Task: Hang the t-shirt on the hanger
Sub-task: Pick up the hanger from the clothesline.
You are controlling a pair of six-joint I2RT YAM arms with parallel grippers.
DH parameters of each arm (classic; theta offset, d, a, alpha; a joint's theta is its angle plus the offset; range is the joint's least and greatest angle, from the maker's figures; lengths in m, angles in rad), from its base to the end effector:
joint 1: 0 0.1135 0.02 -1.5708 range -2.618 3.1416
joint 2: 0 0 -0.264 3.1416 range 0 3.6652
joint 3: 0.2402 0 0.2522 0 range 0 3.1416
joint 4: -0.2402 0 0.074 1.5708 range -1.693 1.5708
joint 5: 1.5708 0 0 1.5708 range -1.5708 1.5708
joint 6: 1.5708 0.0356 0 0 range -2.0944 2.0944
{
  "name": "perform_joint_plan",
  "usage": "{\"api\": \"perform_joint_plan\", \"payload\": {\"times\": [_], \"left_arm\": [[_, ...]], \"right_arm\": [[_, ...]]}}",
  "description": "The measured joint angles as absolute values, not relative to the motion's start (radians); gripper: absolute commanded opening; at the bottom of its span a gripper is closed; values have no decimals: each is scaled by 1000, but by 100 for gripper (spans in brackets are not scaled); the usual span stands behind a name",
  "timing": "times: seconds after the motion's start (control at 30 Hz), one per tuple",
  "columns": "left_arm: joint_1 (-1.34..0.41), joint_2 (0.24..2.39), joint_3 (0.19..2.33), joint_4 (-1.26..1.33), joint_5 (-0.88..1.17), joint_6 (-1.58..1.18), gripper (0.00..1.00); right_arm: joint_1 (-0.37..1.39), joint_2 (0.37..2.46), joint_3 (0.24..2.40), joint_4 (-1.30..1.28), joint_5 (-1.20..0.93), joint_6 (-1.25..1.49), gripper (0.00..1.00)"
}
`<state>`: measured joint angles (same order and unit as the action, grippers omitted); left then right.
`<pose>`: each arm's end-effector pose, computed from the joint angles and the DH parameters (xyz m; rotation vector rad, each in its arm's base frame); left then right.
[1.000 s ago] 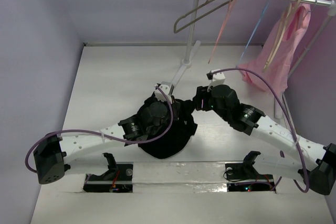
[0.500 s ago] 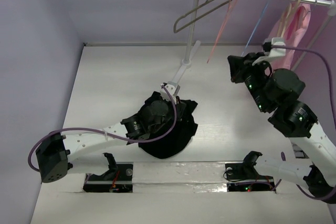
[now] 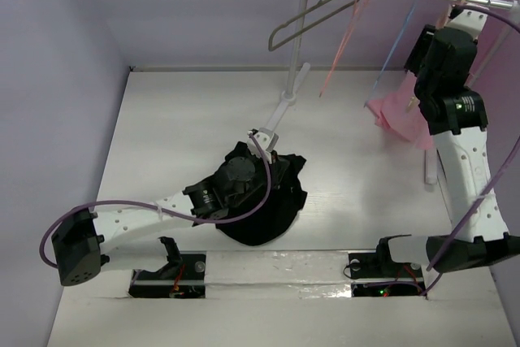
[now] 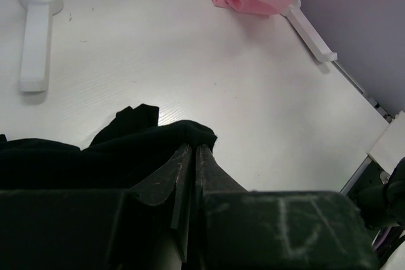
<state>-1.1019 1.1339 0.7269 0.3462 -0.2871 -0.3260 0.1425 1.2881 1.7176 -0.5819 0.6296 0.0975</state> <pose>0.1287 -0.2318 0.3043 0.4251 1.6457 -0.8538 0.2462 0.0141 0.5080 0.4223 1.6539 -0.3626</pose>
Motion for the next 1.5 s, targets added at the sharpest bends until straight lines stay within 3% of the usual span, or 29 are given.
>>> {"api": "perform_joint_plan", "payload": {"times": [0.2,0.43,0.6,0.63,0.67,0.87,1.5], "left_arm": [[-1102,1108,683,377,-271,-316,0],[-1102,1105,678,387,-245,-315,0],[-1102,1100,671,396,-240,-315,0],[-1102,1100,668,399,-239,-315,0],[-1102,1099,667,400,-239,-315,0],[-1102,1094,662,403,-239,-315,0],[-1102,1092,662,410,-240,-315,0]], "right_arm": [[31,1355,1770,-604,551,118,59],[-6,1407,1771,-606,484,141,44],[-26,1422,1758,-599,463,147,39],[-27,1422,1756,-599,461,147,35],[-27,1422,1755,-599,459,147,25],[-27,1422,1755,-597,453,149,0],[-27,1213,1642,-477,348,115,0]]}}
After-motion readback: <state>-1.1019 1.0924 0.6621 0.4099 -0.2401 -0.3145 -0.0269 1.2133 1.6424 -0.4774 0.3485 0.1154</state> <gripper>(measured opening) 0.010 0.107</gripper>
